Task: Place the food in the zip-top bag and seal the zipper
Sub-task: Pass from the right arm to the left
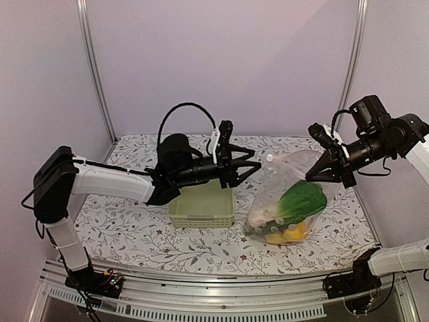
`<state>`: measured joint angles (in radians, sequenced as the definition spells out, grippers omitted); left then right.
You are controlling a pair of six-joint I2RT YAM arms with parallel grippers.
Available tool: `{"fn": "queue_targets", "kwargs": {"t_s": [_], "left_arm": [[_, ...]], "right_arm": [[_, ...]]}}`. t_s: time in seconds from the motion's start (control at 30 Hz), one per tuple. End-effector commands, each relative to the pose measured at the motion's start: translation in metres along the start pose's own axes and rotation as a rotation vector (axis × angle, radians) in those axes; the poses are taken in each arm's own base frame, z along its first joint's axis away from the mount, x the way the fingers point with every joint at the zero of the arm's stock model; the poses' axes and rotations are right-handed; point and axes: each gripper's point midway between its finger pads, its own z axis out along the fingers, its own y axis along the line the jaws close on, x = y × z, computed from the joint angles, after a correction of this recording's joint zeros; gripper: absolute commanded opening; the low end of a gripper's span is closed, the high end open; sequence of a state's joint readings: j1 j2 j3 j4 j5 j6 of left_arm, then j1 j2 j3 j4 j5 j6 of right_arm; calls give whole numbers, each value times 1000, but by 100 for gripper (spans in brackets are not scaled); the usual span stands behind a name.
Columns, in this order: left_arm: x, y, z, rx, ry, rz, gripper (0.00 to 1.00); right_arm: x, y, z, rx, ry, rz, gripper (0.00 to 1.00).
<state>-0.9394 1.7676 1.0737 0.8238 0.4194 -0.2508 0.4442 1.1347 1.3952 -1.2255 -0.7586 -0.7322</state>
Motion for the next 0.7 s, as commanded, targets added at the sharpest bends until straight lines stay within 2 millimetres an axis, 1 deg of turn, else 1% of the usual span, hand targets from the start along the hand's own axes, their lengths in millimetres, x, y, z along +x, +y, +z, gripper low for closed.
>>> {"fn": "queue_targets", "kwargs": {"t_s": [0.0,0.07,0.17,0.27,0.53,0.67], "left_arm": [[-7,-10,12,124,-40,-19,57],[-4,-14,16,166,-43,-38,52],[-2,-16,21,204,-43,-59,46],[1,-19,25,233,-40,-72,44],[4,-19,32,260,-28,-88,31],[10,-18,34,259,-5,-94,22]], "right_arm": [[-4,1,1,-14,-16,2,0],[-4,0,1,-11,-13,2,0],[-3,0,2,-11,-10,4,0],[-3,-2,2,-6,-7,5,0],[-3,-6,4,3,-3,17,0],[-2,-8,5,9,0,24,0]]}}
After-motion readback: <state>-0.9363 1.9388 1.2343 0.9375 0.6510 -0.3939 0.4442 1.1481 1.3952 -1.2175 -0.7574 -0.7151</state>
